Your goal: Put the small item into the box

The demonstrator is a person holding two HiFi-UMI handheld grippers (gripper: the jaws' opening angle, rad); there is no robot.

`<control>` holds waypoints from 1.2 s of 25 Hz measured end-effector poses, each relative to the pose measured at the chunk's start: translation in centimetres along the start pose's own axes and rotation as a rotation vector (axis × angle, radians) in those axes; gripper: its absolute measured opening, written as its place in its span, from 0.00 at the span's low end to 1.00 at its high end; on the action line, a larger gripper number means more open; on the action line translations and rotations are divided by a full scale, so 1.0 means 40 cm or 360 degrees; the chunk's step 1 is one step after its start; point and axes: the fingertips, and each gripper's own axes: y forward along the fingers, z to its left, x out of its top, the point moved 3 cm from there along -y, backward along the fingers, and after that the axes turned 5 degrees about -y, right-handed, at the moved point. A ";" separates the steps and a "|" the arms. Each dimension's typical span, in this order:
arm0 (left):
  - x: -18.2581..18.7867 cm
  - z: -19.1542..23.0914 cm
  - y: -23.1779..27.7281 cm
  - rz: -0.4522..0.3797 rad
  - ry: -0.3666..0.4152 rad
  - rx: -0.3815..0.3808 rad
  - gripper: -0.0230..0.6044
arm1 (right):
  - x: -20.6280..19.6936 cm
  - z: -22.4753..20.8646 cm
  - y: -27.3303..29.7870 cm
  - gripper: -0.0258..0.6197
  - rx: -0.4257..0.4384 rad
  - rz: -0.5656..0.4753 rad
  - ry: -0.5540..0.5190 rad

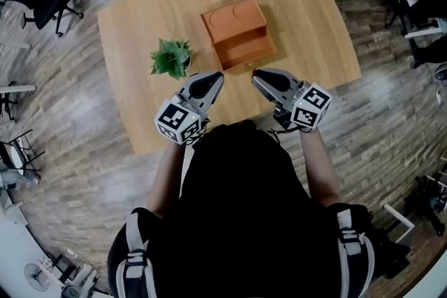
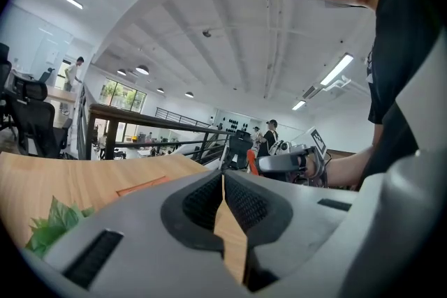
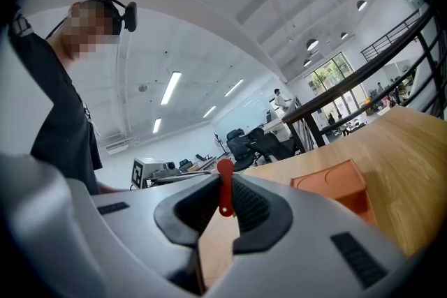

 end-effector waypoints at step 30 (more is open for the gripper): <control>-0.035 0.150 0.004 -0.0027 -0.0158 0.0138 0.09 | -0.106 -0.178 0.167 0.14 0.0002 0.0417 -0.0037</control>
